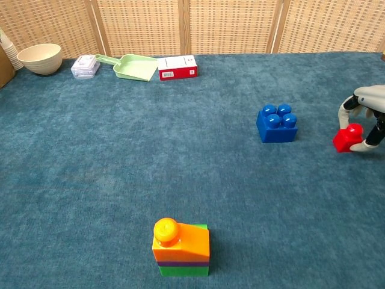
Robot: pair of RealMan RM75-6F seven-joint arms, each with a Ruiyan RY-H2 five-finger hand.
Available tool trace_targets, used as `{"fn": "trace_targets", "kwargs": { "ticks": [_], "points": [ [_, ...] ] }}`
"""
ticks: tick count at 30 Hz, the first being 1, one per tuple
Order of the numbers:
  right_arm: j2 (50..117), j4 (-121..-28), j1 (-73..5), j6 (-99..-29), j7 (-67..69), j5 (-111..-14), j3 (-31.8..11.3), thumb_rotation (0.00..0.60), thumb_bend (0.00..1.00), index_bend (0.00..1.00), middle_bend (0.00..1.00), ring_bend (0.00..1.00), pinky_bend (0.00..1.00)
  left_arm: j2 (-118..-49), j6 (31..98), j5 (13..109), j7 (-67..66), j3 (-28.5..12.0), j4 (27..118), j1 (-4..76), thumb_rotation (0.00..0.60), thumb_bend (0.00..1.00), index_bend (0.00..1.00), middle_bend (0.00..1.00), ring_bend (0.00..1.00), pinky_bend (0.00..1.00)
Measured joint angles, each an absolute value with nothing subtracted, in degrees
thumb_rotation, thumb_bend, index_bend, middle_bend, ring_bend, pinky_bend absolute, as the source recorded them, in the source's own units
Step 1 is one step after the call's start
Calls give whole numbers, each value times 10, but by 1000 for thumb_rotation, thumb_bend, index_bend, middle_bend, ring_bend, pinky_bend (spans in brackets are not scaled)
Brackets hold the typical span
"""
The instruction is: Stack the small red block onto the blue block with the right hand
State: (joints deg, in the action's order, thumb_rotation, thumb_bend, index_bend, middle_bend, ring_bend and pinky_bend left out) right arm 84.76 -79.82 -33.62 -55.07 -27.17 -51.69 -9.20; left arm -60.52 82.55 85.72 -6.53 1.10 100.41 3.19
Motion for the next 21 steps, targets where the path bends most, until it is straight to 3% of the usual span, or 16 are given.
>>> {"fn": "trace_targets", "kwargs": {
  "ticks": [21],
  "points": [
    [832,-839,-344,-558,-261,-505,-102,600,204,595,293,301,326,-598,833,864,-67,7,1004,33,600,312,390,157,136,0]
  ]
}}
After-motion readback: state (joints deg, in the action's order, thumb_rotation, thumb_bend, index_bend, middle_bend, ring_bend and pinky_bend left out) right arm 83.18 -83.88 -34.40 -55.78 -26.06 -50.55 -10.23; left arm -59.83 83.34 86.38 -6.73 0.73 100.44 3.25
